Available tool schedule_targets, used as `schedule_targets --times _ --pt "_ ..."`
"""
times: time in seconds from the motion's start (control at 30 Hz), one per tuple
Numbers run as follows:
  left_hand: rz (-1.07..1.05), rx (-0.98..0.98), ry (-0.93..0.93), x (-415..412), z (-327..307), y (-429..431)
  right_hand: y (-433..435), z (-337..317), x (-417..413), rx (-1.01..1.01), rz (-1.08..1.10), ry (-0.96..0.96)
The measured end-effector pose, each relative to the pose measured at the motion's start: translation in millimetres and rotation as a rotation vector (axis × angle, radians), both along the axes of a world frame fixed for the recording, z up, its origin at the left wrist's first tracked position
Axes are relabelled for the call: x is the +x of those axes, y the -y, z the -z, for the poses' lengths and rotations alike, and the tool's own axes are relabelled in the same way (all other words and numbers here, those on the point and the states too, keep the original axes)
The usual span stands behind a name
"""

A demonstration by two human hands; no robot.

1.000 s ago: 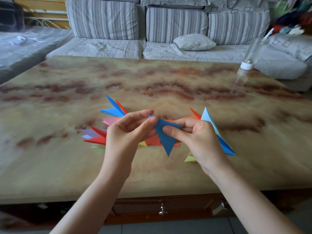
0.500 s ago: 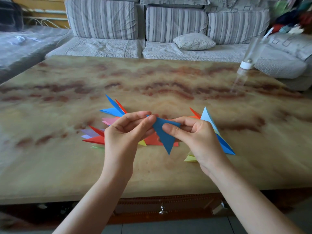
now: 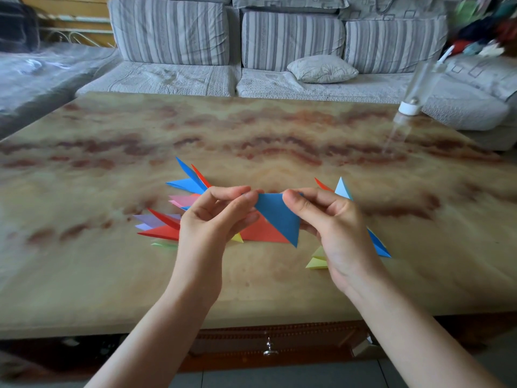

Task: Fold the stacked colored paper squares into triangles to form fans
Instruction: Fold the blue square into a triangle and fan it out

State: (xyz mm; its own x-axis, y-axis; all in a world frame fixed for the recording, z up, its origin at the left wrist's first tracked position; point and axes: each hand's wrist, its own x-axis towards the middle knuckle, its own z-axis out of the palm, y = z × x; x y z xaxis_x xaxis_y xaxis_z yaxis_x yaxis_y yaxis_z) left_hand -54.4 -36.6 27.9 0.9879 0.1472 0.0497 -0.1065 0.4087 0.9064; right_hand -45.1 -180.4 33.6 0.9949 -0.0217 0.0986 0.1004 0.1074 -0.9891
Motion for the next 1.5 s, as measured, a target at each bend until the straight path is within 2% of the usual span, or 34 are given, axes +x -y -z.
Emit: schedule_targets --times 0.07,0.23,0.4,0.57,0.8,1.07,1.33,1.5 --pt "0.052 0.095 0.007 1.5 -0.7 -2.6 2.8 0.0 1.2 -0.066 0.012 0.034" --pt "0.042 0.517 0.108 3.0 0.1 -4.5 6.1 1.0 -0.5 -0.228 -0.076 0.103" --pt "-0.1 0.685 0.178 3.3 5.6 -4.7 4.5 1.0 -0.9 -0.195 -0.076 0.048" --pt "-0.166 0.644 0.194 1.2 5.1 -0.2 4.8 0.5 0.3 -0.134 -0.017 0.033" --pt "-0.152 0.546 0.174 1.1 6.6 3.9 5.7 0.0 0.7 -0.154 -0.035 0.086" --pt "-0.186 0.543 0.169 1.0 5.9 2.4 7.1 0.8 1.2 -0.118 -0.058 -0.009" --pt "-0.084 0.587 0.101 5.4 9.0 -1.5 9.6 3.3 2.5 -0.191 -0.027 0.086" --pt "0.004 0.604 0.137 4.1 6.5 -1.8 7.1 4.5 1.4 -0.249 -0.05 0.124"
